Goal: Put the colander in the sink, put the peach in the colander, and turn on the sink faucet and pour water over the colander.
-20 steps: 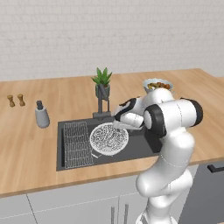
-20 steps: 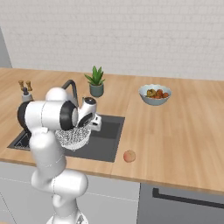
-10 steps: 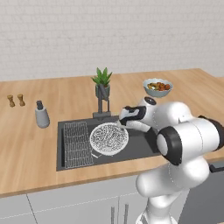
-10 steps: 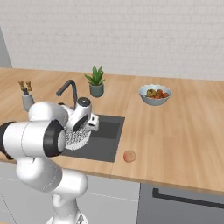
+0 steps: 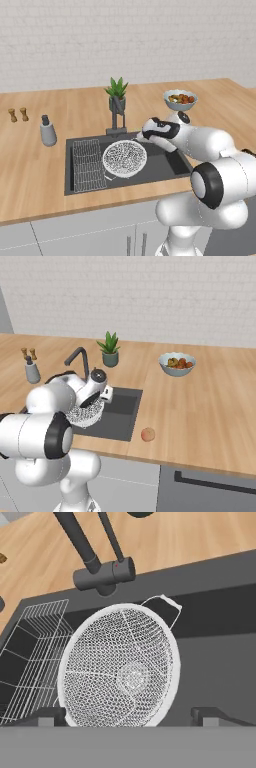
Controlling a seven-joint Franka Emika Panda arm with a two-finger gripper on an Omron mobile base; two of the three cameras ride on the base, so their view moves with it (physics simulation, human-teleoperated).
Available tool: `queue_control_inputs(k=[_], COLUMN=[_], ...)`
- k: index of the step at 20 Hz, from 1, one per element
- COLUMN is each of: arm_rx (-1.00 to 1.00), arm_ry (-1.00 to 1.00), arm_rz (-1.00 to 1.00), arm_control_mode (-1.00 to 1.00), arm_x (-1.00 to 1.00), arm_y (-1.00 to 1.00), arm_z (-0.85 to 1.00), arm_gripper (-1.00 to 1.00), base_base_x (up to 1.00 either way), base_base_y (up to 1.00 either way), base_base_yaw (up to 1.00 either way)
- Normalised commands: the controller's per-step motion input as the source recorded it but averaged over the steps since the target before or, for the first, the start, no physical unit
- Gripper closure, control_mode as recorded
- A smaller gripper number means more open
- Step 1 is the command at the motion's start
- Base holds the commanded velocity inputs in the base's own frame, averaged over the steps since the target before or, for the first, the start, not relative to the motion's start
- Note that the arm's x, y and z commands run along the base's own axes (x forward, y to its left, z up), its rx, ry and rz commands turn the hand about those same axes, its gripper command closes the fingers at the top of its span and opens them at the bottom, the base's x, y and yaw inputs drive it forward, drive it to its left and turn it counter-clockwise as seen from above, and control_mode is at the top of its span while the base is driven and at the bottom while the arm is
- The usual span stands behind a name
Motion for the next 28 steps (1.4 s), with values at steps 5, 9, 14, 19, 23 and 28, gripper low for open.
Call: queue_control_inputs(k=[5, 9, 14, 19, 23, 28], arm_rx=[0.02, -0.06, -0.17, -0.18, -0.01, 0.01], arm_ry=[-0.07, 0.01, 0.05, 0.19, 0.27, 0.41], arm_rz=[0.00, -0.01, -0.15, -0.22, -0.14, -0.10], arm_control_mode=[-1.00, -1.00, -1.00, -1.00, -1.00, -1.00], arm_x=[-0.03, -0.11, -0.14, -0.03, 0.32, 0.48], arm_y=[0.00, 0.02, -0.04, -0.47, -0.93, -0.99], arm_z=[0.08, 0.02, 0.27, 0.20, 0.71, 0.68], arm_gripper=[-1.00, -1.00, -1.00, -1.00, -1.00, -1.00], base_base_x=[0.00, 0.00, 0.00, 0.00, 0.00, 0.00], base_base_y=[0.00, 0.00, 0.00, 0.00, 0.00, 0.00], base_base_yaw=[0.00, 0.00, 0.00, 0.00, 0.00, 0.00])
